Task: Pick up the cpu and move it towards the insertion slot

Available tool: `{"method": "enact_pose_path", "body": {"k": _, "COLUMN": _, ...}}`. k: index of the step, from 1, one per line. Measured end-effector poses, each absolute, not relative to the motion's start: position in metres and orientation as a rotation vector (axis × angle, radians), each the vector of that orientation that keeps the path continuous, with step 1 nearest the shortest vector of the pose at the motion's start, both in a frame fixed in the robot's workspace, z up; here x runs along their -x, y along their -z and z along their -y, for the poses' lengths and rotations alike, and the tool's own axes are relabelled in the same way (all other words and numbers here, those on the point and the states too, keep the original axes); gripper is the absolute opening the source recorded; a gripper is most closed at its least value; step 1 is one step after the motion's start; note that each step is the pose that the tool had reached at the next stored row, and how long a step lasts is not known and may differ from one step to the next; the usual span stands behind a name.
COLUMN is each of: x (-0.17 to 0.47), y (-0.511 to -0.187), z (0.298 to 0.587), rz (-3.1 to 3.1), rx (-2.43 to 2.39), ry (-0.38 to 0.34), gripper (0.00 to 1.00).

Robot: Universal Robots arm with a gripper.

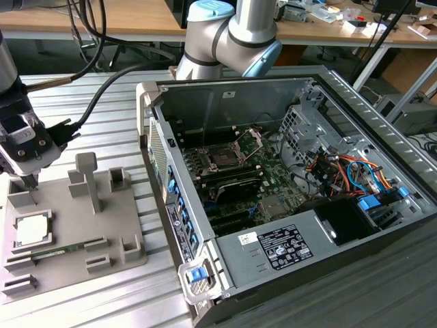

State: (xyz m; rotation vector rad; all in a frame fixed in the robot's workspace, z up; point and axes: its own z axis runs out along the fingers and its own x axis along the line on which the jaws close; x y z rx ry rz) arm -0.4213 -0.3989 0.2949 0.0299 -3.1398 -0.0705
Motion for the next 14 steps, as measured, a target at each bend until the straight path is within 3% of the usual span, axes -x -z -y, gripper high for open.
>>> {"method": "enact_pose_path", "body": {"k": 14, "x": 0.4219, "y": -0.2861, "z": 0.3995, "rz": 3.140, "rx": -0.030, "ry": 0.071, "gripper": 0.11}}
